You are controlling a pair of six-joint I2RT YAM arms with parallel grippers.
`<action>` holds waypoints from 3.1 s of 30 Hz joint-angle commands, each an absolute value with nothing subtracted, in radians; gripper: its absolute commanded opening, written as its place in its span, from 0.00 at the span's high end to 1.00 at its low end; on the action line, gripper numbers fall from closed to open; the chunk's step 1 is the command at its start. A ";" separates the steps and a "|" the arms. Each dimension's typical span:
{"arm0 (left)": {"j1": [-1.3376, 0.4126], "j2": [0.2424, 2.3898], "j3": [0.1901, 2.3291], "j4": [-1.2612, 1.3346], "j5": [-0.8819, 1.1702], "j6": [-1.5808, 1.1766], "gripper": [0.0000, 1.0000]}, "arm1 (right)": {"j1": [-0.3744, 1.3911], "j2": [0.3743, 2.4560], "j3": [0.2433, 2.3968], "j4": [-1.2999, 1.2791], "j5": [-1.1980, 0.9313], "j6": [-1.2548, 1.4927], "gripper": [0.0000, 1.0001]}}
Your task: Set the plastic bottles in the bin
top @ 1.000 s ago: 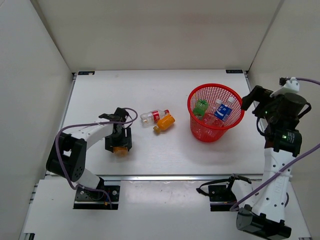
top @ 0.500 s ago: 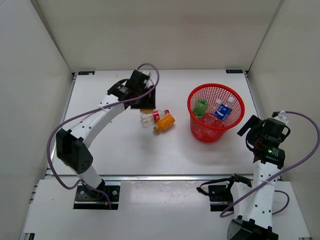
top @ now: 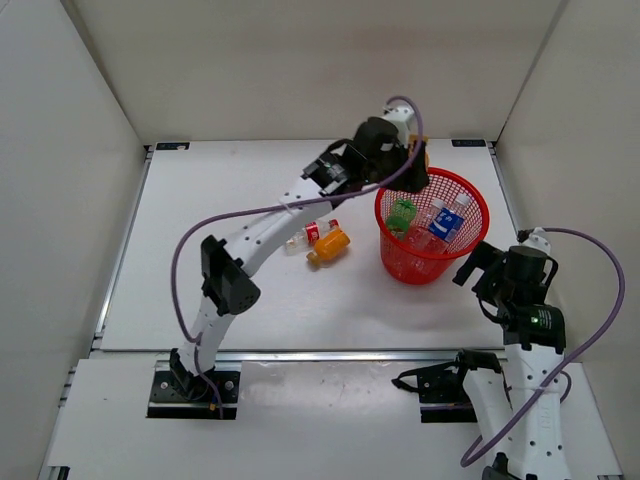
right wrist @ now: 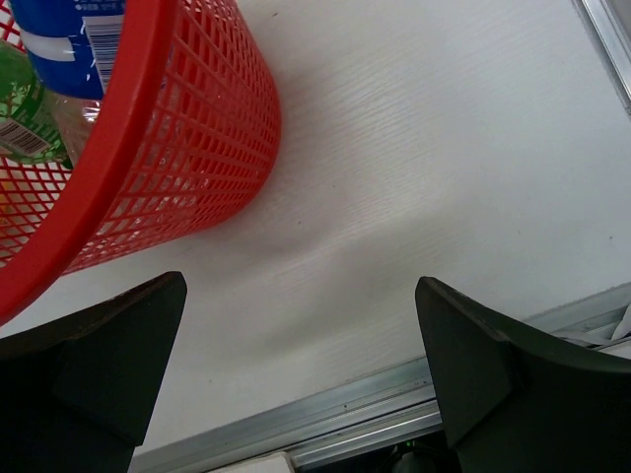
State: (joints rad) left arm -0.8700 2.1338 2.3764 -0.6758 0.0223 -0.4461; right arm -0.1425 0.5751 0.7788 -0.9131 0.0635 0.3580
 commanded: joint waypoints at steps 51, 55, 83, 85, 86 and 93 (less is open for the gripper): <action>-0.399 0.792 0.899 -1.029 -0.120 -0.555 0.02 | 0.896 1.736 1.430 -0.473 0.366 0.558 0.01; -0.403 0.804 0.897 -0.986 -0.094 -0.545 0.01 | 0.881 1.736 1.320 -0.382 0.413 0.670 0.01; -0.382 0.779 0.853 -0.947 -0.090 -0.502 0.01 | 0.778 2.069 1.457 -0.318 0.581 0.854 0.37; -0.388 0.788 0.854 -0.937 -0.084 -0.500 0.02 | 0.778 2.056 1.453 -0.301 0.581 0.836 0.40; -0.387 0.798 0.854 -0.930 -0.084 -0.500 0.02 | 0.776 2.046 1.451 -0.299 0.590 0.809 0.43; -0.377 0.841 0.885 -0.913 -0.097 -0.482 0.02 | 0.821 1.883 1.419 -0.195 0.583 0.588 0.71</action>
